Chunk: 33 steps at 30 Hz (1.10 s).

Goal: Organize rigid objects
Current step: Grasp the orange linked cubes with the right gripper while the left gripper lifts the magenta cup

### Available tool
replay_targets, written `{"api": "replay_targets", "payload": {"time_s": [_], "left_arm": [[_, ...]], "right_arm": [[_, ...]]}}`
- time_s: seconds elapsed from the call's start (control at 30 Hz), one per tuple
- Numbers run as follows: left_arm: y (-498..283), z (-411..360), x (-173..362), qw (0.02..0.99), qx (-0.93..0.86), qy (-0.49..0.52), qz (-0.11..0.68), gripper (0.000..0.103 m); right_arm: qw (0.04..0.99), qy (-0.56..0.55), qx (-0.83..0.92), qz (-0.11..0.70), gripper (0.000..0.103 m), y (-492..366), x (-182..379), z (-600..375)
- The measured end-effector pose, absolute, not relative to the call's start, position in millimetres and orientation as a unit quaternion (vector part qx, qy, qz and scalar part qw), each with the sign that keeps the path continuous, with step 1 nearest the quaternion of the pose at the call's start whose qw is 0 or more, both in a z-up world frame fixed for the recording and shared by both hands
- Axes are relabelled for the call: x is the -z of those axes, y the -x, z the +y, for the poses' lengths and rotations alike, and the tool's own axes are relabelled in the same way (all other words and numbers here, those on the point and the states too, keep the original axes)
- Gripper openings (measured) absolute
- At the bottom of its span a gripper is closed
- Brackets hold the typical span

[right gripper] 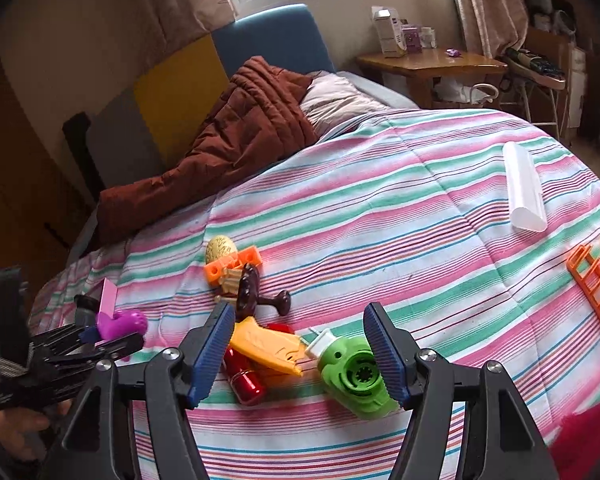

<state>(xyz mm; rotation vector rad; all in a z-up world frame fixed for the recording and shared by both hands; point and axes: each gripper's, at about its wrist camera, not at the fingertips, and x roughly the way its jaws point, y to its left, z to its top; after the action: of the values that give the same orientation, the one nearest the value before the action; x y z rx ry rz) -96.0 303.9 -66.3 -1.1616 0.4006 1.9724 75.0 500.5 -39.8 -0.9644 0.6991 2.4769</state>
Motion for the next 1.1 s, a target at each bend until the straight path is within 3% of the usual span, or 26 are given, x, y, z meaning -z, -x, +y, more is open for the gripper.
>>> {"api": "replay_targets", "payload": {"time_s": [0.17,0.27,0.4,0.73,0.77,0.8,0.83,1.1], "left_arm": [[83,269,50,0.384,-0.796,0.451,0.123,0.053],[74,248,42,0.379,-0.806,0.442,0.112,0.053],[67,226,33,0.376,-0.811,0.438,0.093,0.053],[67,177,25,0.354,-0.822,0.444,0.041,0.053],[68,174,25,0.351,-0.823,0.445,0.037,0.053],[69,172,25,0.349,-0.823,0.446,0.034,0.053],[68,170,25,0.347,-0.824,0.446,0.034,0.053],[63,145,27,0.324,-0.836,0.444,0.009,0.053]], "right_arm": [[0.141,0.368,-0.894,0.213,0.069,-40,33,489],[0.104,0.393,-0.897,0.172,0.082,-5,33,482],[0.067,0.436,-0.889,0.121,0.087,43,39,480],[0.037,0.543,-0.837,0.055,0.089,115,81,481],[0.042,0.548,-0.834,0.046,0.086,118,85,480],[0.044,0.556,-0.829,0.035,0.066,121,90,478],[0.049,0.569,-0.821,0.021,0.061,123,96,476],[0.049,0.496,-0.867,0.033,0.060,92,58,455]]}}
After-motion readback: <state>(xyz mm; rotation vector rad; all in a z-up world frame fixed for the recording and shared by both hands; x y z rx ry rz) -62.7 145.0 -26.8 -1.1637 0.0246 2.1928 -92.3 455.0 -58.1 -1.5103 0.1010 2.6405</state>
